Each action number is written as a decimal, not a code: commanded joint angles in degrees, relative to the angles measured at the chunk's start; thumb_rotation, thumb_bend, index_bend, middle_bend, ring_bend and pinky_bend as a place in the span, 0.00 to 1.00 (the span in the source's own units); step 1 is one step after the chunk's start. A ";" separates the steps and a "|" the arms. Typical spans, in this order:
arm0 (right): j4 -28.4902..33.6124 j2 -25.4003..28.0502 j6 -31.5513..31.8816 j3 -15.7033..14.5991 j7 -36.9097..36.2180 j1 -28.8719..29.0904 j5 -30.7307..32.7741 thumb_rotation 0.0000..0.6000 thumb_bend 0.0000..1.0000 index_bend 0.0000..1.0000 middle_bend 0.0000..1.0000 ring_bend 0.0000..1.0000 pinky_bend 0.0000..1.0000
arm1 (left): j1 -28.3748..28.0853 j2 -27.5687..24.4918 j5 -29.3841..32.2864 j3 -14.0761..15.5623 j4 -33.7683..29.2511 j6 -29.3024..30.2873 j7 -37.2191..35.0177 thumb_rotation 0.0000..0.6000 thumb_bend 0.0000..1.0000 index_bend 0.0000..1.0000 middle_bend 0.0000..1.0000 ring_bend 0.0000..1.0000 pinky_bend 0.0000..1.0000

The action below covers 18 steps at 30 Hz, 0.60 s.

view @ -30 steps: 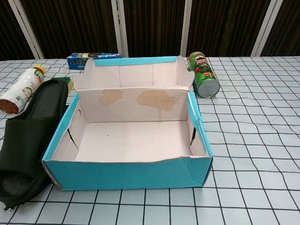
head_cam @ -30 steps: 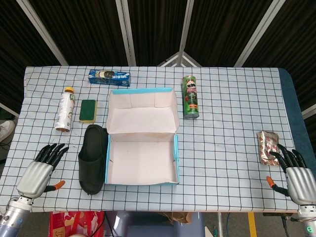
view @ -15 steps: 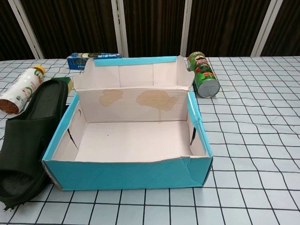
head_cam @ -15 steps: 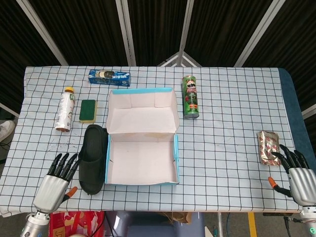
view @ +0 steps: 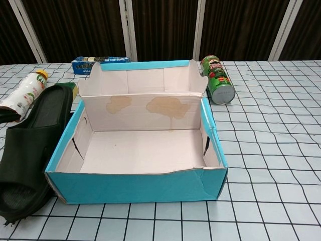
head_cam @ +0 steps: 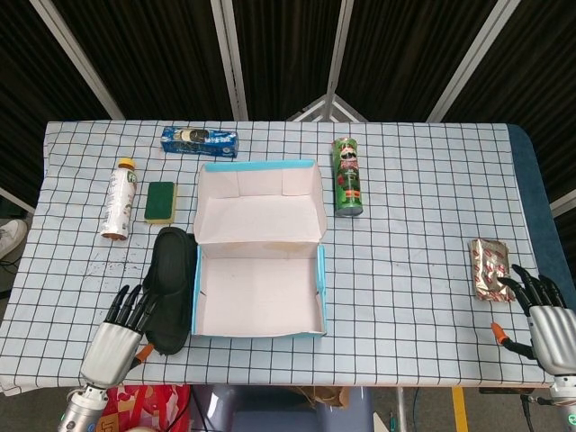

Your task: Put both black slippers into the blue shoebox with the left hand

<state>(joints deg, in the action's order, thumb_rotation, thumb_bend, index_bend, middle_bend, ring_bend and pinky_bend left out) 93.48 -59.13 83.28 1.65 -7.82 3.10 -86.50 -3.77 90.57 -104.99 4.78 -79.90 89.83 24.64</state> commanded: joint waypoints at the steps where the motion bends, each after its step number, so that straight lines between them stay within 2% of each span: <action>1: -0.11 0.02 0.04 0.09 -0.21 -0.02 0.11 1.00 0.31 0.21 0.10 0.14 0.09 | -0.31 1.33 0.46 -0.18 1.63 -0.68 -0.25 1.00 0.17 0.06 0.06 0.00 0.05; 18: -0.82 0.00 -0.79 0.35 -1.05 0.17 0.86 1.00 0.31 0.21 0.10 0.14 0.09 | -0.75 8.99 2.65 -3.09 10.38 2.61 -7.52 1.00 0.17 0.06 0.11 0.00 0.05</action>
<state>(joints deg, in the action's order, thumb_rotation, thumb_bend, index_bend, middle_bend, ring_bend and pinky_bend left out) 92.66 -59.12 82.48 2.00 -8.87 3.27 -85.64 -4.40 99.19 -102.51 1.97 -69.89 92.12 17.50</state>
